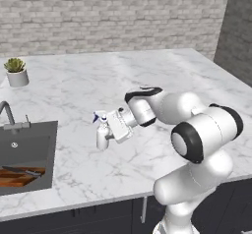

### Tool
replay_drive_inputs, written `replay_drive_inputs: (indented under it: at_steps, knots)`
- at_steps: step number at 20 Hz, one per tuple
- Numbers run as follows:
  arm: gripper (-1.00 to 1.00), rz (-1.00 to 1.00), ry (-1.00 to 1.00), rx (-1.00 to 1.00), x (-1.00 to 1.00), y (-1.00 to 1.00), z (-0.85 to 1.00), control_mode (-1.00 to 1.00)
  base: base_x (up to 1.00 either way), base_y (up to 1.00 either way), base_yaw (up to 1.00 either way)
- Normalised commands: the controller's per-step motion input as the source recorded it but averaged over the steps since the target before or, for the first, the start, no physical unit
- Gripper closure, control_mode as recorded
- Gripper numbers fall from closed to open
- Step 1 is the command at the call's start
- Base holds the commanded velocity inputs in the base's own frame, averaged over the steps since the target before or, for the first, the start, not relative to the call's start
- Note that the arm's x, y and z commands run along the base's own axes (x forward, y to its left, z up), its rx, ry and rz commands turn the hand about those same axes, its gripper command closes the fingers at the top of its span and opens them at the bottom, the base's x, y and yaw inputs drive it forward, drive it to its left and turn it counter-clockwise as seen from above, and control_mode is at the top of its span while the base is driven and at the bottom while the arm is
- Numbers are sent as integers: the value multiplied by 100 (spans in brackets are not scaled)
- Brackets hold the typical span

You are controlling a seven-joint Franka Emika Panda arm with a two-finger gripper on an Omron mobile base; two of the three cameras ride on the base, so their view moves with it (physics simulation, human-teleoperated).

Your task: Move the cutting board and knife to the sink. Then move spray from the cabinet to the counter.

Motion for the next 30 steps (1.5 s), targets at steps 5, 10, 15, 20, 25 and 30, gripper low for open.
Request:
replay_drive_inputs:
  at_steps: [5,10,15,20,25,30]
  knots:
    - [100,0,0,0,22,1,-33,-100,0,0,0]
    - [100,0,0,0,21,2,-34,-100,0,0,0]
    - [100,0,0,0,18,7,-39,-100,0,0,0]
    - [100,0,0,0,18,4,-34,-100,0,0,0]
    - [100,0,0,-1,11,3,-27,-100,0,0,0]
    - [-100,0,0,-1,0,0,-4,-100,0,0,0]
